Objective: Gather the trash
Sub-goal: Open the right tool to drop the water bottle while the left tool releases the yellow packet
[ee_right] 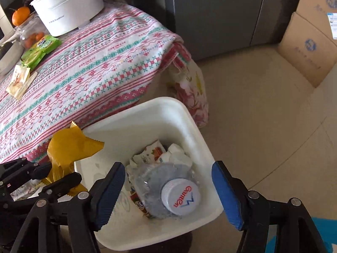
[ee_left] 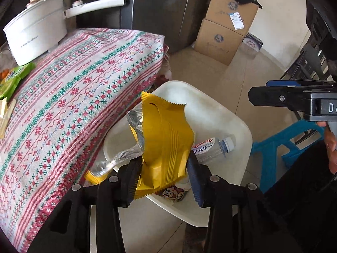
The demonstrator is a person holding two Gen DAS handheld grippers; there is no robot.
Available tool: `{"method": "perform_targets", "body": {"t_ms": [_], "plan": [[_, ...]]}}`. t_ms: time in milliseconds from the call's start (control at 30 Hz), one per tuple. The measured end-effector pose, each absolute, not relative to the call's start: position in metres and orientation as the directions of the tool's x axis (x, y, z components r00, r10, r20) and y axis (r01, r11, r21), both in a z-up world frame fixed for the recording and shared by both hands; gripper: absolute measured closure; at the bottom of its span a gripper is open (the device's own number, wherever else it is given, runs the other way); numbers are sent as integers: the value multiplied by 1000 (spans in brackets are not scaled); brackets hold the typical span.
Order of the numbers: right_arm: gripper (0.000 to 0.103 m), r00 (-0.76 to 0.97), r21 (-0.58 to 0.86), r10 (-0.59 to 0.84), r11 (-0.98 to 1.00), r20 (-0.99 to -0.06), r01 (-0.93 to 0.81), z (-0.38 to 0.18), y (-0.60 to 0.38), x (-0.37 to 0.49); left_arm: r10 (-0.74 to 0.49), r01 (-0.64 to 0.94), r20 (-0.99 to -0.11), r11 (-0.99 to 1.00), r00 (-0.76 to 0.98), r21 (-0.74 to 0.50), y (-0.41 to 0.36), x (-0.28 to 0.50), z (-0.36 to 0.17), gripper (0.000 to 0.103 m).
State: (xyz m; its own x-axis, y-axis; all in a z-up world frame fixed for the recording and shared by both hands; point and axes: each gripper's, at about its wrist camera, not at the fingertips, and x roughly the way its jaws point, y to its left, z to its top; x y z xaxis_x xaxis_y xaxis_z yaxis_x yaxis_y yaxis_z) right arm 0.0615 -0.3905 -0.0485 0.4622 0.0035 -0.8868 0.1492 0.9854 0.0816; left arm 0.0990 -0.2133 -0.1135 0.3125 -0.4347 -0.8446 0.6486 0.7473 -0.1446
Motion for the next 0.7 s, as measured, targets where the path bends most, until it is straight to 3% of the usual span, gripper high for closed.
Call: {"method": "perform_targets", "body": {"t_ms": [167,367,700], "plan": [[23,463,95,10,983,-886,159,-48,-396,61,-425,648,-844,751,327,-128,-210,98,-110,42],[22,464,107,18,980,-885,165,-48,-398,61,-421,639,-841,759,340,-122,-200,95,-102,32],[21,455,80,0,984,-890,156,-49,-390,66,-402,568,-827,813,392,-126,-154,98,-87,24]]}}
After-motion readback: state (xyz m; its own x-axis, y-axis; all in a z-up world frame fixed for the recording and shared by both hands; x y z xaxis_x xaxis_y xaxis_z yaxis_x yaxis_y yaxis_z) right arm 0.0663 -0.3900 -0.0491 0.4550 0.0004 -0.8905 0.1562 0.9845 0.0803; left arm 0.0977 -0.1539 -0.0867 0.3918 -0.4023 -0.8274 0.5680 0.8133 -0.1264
